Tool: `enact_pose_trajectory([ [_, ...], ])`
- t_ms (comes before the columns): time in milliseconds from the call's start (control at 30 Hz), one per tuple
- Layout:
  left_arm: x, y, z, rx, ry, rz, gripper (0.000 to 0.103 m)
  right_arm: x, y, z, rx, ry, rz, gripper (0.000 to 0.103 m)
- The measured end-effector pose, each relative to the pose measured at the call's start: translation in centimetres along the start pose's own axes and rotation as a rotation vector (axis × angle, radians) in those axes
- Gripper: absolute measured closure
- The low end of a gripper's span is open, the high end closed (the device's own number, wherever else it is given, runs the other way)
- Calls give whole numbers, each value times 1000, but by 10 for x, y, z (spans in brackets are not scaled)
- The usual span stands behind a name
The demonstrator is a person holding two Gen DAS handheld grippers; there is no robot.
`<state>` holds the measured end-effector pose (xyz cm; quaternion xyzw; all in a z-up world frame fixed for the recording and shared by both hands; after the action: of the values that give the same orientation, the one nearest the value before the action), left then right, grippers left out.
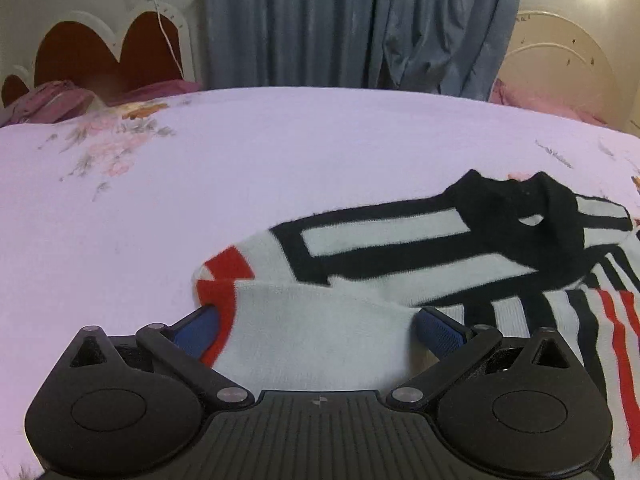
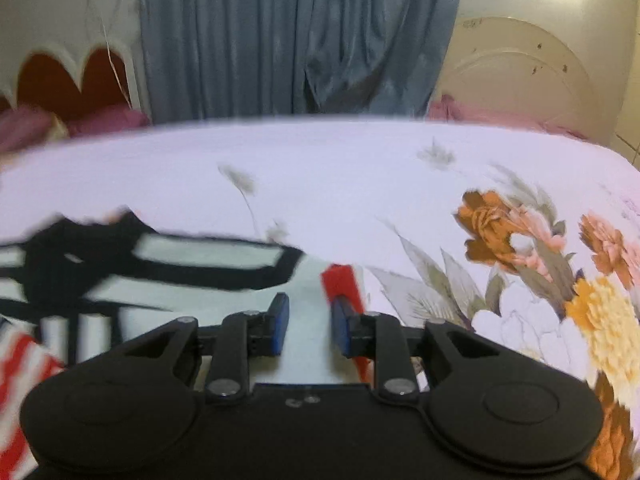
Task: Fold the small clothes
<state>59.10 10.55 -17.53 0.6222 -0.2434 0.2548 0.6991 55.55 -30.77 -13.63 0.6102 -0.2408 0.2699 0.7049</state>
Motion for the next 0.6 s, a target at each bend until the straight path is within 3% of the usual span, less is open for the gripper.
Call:
enact_pose_trajectory([
  [133, -6, 23, 2, 38, -41, 50, 0, 2, 15, -1, -3, -12, -11, 77],
  [167, -12, 35, 0, 36, -43, 70, 0, 0, 25, -3, 10, -14, 10, 71],
  [233, -30, 53, -5, 38, -54, 74, 0, -14, 49, -6, 37, 2, 41, 66],
  [600, -136, 145, -6, 100, -52, 52, 0, -104, 138, -6, 138, -11, 12, 65],
])
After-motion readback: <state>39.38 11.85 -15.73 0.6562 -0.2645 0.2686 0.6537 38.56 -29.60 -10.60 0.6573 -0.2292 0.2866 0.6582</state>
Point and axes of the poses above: each gripper's, at about its wrist camera, not at the fingertips, and y roughly against the way its jaws point, z to its right, x to its top, the point moved 6 cm from there along -y, roughly the way its jaws point, and after that the axes turned 9 degrees about y, right-handed, at the moved point
